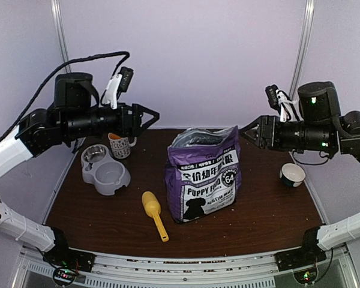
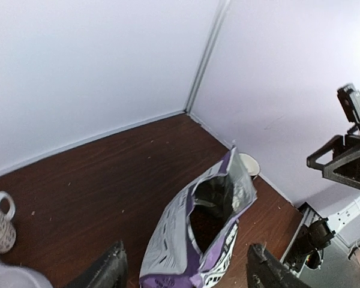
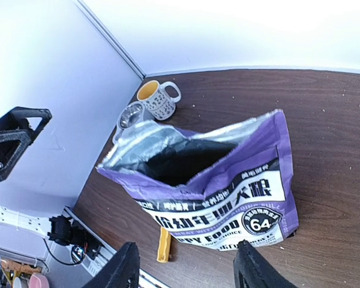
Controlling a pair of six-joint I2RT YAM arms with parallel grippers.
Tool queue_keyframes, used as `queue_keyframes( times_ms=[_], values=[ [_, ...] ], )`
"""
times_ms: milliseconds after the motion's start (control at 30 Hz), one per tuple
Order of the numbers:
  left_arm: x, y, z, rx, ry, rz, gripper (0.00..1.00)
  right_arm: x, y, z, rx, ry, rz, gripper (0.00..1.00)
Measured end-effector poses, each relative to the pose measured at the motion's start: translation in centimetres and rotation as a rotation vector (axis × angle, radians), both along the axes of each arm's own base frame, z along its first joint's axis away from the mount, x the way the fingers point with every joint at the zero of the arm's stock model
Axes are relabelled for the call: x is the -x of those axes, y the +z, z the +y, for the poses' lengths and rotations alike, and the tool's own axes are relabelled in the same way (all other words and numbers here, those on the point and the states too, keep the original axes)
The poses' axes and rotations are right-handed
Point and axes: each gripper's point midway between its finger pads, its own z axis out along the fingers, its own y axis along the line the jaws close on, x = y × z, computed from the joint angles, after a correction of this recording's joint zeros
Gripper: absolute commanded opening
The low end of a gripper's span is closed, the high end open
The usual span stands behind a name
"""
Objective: Serve the pet food
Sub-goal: Open the seal of the pet food bag, then pick up the spatula from the center of the board.
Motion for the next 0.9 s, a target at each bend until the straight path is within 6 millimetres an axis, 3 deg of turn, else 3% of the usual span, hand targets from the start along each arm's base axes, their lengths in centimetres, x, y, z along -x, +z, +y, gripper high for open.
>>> queue_keyframes(
  times_ms=[100, 167, 300, 367, 500, 900],
  values=[
    [1.3, -3.0, 3.2, 0.007, 0.102, 0.078, 0.66, 0.6, -3.4, -0.9, 0.013, -0.013, 0.028, 0.59],
    [2.3, -6.5, 4.2, -0.007, 0.160, 0.154, 0.65, 0.6, -6.1, -1.5, 0.047, -0.037, 0.052, 0.66],
    [5.0, -14.2, 3.8, -0.108, 0.219, 0.323, 0.65, 0.3, -10.3, -3.4, 0.122, -0.109, 0.072, 0.82],
    [6.0, -17.0, 3.3, -0.164, 0.251, 0.390, 0.65, 0.0, -11.0, -4.5, 0.132, -0.149, 0.066, 0.90],
    [7.4, -21.5, 2.3, -0.222, 0.340, 0.523, 0.65, -0.7, -11.2, -6.5, 0.125, -0.211, 0.038, 0.91],
    [7.9, -29.4, 0.8, -0.260, 0.580, 0.726, 0.79, -0.6, -14.0, -7.9, 0.193, -0.185, 0.040, 0.90]
  ],
)
